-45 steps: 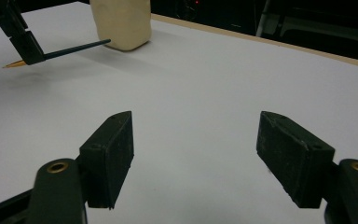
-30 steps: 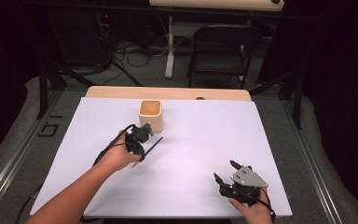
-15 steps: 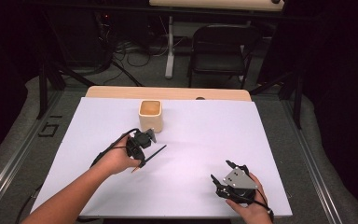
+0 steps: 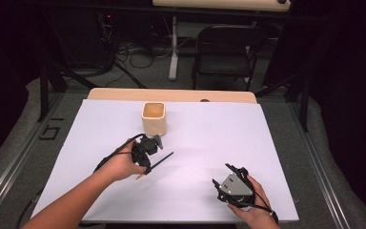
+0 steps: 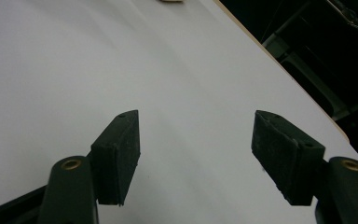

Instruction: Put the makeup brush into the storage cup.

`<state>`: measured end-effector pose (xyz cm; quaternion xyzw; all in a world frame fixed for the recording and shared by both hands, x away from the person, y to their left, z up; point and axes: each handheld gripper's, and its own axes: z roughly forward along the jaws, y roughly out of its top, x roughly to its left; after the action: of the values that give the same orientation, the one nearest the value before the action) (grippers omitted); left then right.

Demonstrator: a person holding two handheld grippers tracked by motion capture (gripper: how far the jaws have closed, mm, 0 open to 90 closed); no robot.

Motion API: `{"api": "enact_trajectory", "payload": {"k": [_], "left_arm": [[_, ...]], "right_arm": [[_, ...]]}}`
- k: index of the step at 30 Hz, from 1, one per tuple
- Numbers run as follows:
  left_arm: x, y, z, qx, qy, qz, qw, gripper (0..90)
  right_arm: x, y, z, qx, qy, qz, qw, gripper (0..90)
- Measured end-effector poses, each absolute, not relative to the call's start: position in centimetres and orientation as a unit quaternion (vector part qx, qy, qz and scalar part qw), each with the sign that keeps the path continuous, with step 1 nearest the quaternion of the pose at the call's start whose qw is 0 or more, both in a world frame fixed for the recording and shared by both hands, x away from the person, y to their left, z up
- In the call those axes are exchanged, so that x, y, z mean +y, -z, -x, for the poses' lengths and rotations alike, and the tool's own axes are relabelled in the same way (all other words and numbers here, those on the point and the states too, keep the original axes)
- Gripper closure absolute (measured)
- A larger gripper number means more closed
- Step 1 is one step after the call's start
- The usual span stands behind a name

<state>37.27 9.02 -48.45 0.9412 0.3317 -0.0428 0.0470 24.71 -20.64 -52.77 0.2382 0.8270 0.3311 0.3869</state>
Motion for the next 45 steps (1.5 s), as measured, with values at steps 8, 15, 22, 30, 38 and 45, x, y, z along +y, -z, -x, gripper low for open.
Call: {"api": "enact_trajectory", "payload": {"k": [8, 15, 22, 30, 38, 45], "left_arm": [[9.1, 47.8, -37.2, 0.328, 0.042, -0.943, 0.047, 84.1], [9.0, 47.2, -37.2, 0.324, 0.039, -0.944, 0.051, 84.1], [8.9, 47.2, -37.2, 0.319, 0.040, -0.946, 0.049, 84.1], [8.7, 47.4, -37.2, 0.309, 0.045, -0.949, 0.044, 84.1], [8.6, 47.4, -37.1, 0.306, 0.048, -0.950, 0.043, 84.1], [8.3, 47.4, -36.9, 0.300, 0.048, -0.952, 0.045, 84.1]], "right_arm": [[-19.0, 52.2, -25.1, 0.845, -0.306, -0.183, 0.400, 36.8], [-16.7, 51.8, -25.8, 0.856, -0.279, -0.123, 0.417, 39.8], [-14.6, 51.4, -26.6, 0.859, -0.275, -0.094, 0.421, 40.1], [-12.8, 51.1, -27.5, 0.863, -0.256, -0.049, 0.432, 40.8], [-12.1, 51.3, -27.7, 0.858, -0.243, -0.021, 0.451, 40.7], [-11.6, 52.1, -27.4, 0.857, -0.222, 0.007, 0.465, 41.1]]}}
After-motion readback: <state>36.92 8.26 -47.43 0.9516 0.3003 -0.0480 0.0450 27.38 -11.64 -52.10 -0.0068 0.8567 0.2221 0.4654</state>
